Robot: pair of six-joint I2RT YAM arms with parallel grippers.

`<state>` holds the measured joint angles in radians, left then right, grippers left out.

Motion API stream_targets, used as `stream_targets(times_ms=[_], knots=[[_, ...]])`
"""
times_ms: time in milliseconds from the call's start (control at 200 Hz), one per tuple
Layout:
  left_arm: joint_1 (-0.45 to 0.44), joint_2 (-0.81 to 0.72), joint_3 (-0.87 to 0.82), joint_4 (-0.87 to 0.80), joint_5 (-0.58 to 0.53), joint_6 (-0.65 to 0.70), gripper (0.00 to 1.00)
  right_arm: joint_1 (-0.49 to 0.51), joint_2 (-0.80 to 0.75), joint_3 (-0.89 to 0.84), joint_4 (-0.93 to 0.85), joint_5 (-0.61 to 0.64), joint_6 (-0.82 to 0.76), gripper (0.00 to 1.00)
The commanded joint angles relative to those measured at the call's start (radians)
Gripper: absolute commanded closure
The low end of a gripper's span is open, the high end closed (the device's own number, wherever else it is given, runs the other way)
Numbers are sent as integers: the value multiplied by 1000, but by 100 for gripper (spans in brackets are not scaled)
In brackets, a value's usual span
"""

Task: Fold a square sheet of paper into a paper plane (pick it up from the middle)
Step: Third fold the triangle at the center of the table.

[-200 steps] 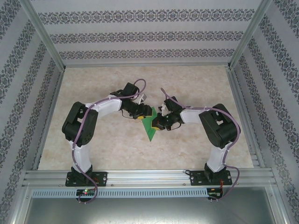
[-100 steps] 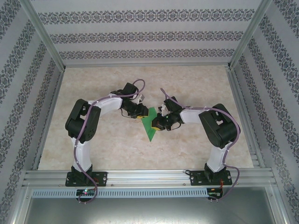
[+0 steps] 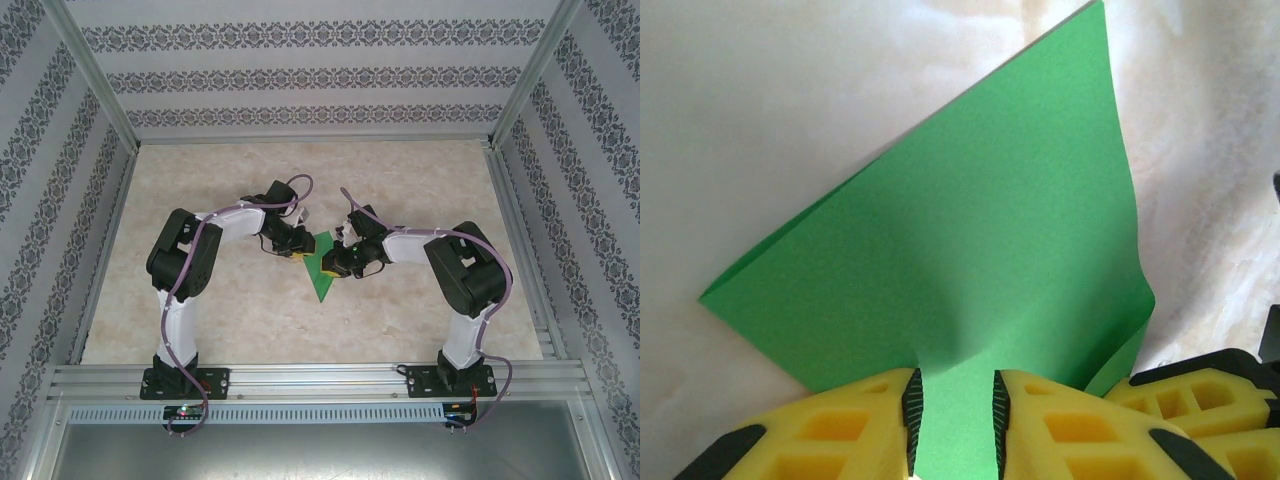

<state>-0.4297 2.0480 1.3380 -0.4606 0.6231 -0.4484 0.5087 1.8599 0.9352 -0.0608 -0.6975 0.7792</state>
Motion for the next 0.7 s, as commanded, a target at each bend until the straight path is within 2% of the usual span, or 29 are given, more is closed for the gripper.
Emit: stream_targets(times_ms=[0, 694], knots=[[4, 40, 6, -40, -30, 30, 71, 14, 15, 27, -27, 17, -21, 90], [3, 33, -20, -24, -19, 31, 70, 28, 41, 68, -123, 81, -66, 90]])
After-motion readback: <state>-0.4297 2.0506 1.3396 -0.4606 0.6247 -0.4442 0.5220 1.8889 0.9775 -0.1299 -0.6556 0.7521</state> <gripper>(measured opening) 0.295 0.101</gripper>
